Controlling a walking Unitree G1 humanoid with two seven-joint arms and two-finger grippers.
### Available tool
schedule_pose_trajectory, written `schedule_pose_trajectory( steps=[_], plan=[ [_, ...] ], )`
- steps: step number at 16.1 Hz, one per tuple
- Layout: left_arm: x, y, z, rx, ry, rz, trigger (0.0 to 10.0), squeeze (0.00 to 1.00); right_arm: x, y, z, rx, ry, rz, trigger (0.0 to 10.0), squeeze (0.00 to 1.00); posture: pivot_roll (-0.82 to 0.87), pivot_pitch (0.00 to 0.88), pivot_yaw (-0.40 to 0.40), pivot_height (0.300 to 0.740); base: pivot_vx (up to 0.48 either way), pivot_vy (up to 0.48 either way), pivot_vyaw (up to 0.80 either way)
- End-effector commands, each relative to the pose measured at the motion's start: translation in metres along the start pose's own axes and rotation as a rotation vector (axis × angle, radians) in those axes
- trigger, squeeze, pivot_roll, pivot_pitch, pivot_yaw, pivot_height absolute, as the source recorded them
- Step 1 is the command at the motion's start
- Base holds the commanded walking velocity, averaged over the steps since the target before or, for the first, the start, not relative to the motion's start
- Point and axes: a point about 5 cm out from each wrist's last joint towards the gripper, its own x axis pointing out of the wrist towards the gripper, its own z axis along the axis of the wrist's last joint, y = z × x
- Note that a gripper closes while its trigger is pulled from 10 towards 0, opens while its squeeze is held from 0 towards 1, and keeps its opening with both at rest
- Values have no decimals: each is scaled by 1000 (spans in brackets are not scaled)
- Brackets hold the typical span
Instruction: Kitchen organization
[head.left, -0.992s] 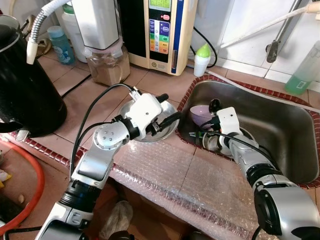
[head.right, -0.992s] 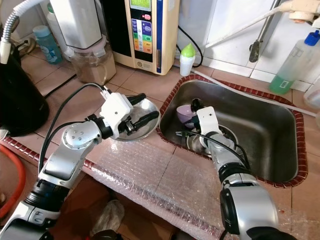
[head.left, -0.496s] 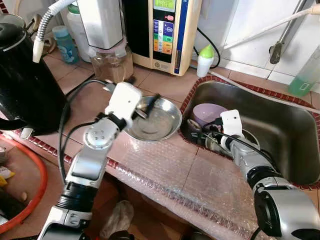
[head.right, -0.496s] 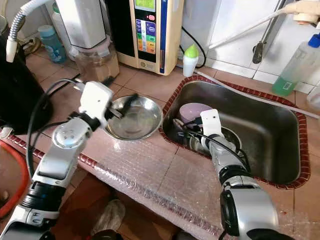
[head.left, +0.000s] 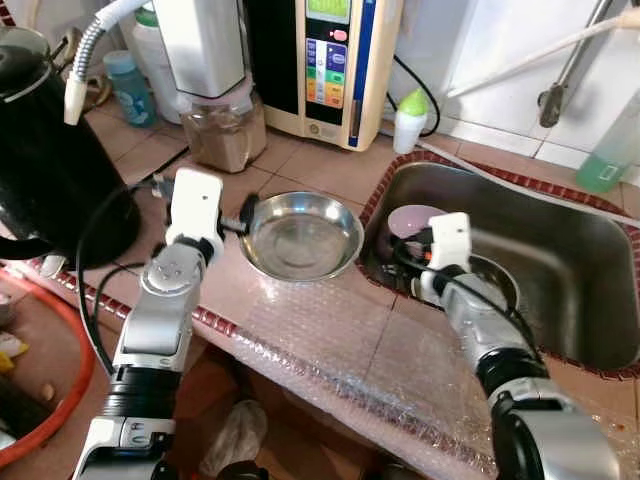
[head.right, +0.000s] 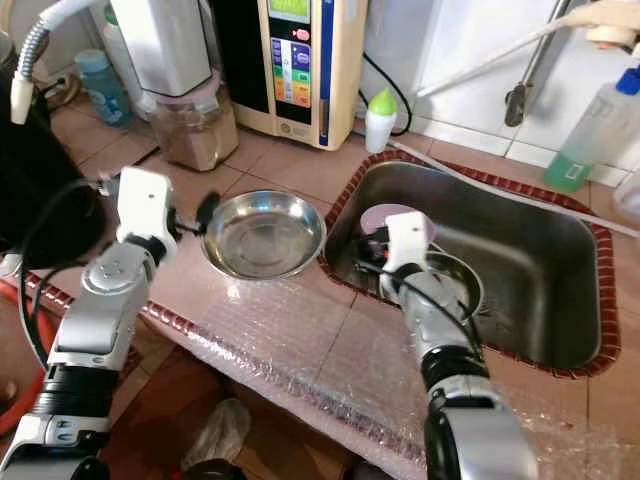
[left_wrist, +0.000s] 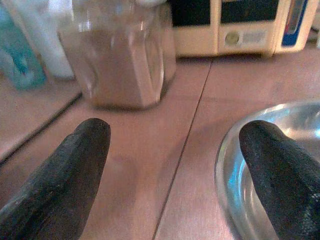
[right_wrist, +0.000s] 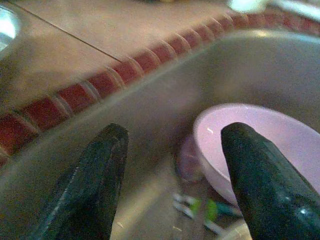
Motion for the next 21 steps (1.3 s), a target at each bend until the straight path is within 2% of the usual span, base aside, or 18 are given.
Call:
schedule_pose_trajectory(
  steps=[1, 2, 3, 4, 6, 7, 8, 9, 12, 14, 17, 19, 21],
  plan=[
    [2, 3, -1, -22, 22, 5, 10000, 0, -1, 2, 4, -16, -31, 16, 10000, 1000, 6, 0, 10, 740, 0, 0, 0],
    [4, 3, -4, -28, 56, -2, 10000, 0, -1, 9, 0, -25, -25, 33, 10000, 910, 4, 0, 11, 740, 0, 0, 0],
    [5, 2, -5, -23, 71, -15, 10000, 0, -2, 13, -2, -30, -21, 45, 10000, 569, 4, 0, 13, 740, 0, 0, 0],
    [6, 2, -8, -28, 87, -15, 10000, 0, -4, 19, -2, -40, -25, 62, 10000, 0, 2, 0, 17, 740, 0, 0, 0],
    [7, -1, -13, -99, 122, -39, 10000, 0, -6, 22, -2, -37, -30, 71, 10000, 0, 2, 0, 16, 740, 0, 0, 0],
    [8, -4, -15, -151, 142, -65, 2941, 0, -6, 23, -1, -43, -32, 75, 10000, 0, 1, 0, 17, 740, 0, 0, 0],
    [8, -5, -17, -169, 154, -82, 941, 0, -6, 23, -1, -46, -32, 74, 10000, 0, 2, 0, 17, 740, 0, 0, 0],
    [9, -8, -17, -191, 163, -106, 0, 0, -6, 23, 0, -50, -33, 71, 10000, 0, 3, 0, 17, 740, 0, 0, 0],
    [11, -13, -19, -265, 202, -156, 0, 0, -6, 24, 4, -73, -54, 54, 10000, 0, 1, 0, 22, 740, 0, 0, 0],
    [11, -13, -19, -278, 205, -163, 0, 0, -5, 21, 9, -87, -80, 23, 10000, 0, -1, 0, 25, 740, 0, 0, 0],
    [12, -15, -19, -337, 219, -180, 0, 0, -6, 7, 22, -118, -141, -91, 10000, 0, -3, 0, 27, 740, 0, 0, 0],
    [12, -15, -19, -336, 223, -183, 0, 0, -6, 2, 27, -116, -163, -126, 10000, 0, -4, 0, 29, 740, 0, 0, 0],
    [12, -14, -20, -359, 233, -182, 0, 0, -5, -3, 37, -66, -203, -154, 10000, 0, -4, 0, 30, 740, 0, 0, 0]
  ],
)
